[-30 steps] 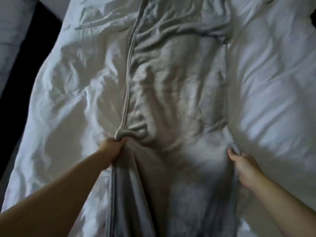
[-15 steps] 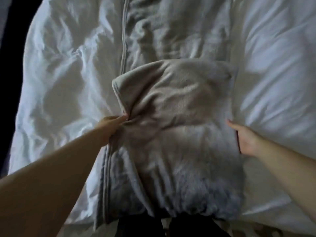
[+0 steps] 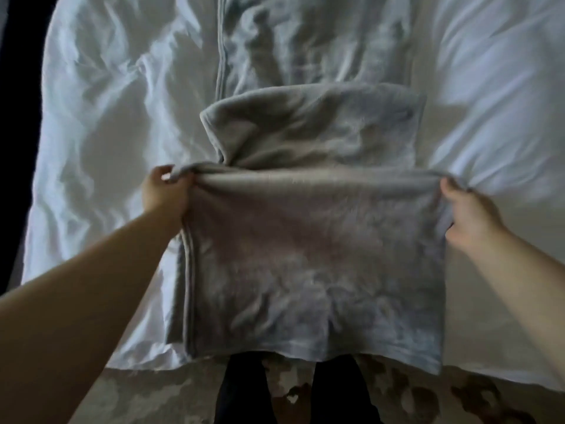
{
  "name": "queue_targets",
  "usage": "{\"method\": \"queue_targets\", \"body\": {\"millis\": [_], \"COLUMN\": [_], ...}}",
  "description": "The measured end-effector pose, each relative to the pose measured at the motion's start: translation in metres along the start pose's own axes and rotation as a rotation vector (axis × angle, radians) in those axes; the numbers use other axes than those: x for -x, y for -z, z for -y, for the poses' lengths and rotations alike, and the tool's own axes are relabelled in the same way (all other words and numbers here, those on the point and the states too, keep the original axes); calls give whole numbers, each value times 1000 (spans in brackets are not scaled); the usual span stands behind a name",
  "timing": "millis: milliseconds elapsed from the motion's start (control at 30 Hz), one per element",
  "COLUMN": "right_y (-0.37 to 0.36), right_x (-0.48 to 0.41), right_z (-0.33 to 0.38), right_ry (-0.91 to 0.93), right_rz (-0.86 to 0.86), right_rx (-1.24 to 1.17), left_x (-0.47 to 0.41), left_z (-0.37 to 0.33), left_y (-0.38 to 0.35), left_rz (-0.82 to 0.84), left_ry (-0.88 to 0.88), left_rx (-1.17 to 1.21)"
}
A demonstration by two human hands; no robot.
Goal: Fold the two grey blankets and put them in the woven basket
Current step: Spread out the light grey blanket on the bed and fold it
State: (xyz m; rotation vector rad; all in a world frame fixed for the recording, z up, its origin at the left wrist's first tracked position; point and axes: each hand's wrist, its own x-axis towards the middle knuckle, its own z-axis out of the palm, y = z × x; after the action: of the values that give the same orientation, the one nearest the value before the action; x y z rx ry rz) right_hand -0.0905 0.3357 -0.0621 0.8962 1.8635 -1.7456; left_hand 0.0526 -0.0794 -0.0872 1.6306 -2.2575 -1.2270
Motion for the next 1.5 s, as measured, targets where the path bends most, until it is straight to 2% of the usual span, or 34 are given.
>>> {"method": "queue_targets", "body": {"millis": [33, 100, 167, 233, 400, 467, 533, 633, 900, 1000, 1133, 1300, 1400, 1500], "right_y": [0, 2, 12, 28, 68, 82, 96, 109, 154, 166, 180, 205, 220, 234], "right_x": [-4, -6, 0, 15, 65, 88, 105, 123, 149, 174, 228, 303, 341, 376], "right_z": [4, -4, -29, -61, -124, -145, -162, -172, -150, -140, -155, -210, -233, -252], "right_ry": [-13, -94, -215, -356, -474, -517, -487, -468, -275, -174, -110, -153, -177, -186], "right_rz": [24, 38, 84, 155, 113, 131, 135, 138, 133, 113, 75, -2, -27, -34], "right_rx": [-72, -115, -7, 112, 151, 199, 298, 330, 287, 264, 200, -58, -143, -210], "left_x": [-7, -13, 3, 28, 105, 132, 152, 177, 230, 252, 280, 321, 347, 367], "left_z": [-3, 2, 16, 37, 98, 120, 140, 149, 140, 135, 148, 191, 209, 223], "left_y": [2, 5, 9, 14, 35, 43, 49, 65, 118, 142, 167, 200, 226, 246], "left_rz": [-11, 121, 344, 448, 438, 429, 408, 287, 23, -60, -1, 256, 400, 412], "left_ry": [47, 191, 292, 299, 257, 232, 214, 228, 85, 111, 85, -90, 13, 111], "left_rx": [49, 63, 1, -72, -88, -218, -355, -395, -288, -164, -68, 4, 159, 153]}}
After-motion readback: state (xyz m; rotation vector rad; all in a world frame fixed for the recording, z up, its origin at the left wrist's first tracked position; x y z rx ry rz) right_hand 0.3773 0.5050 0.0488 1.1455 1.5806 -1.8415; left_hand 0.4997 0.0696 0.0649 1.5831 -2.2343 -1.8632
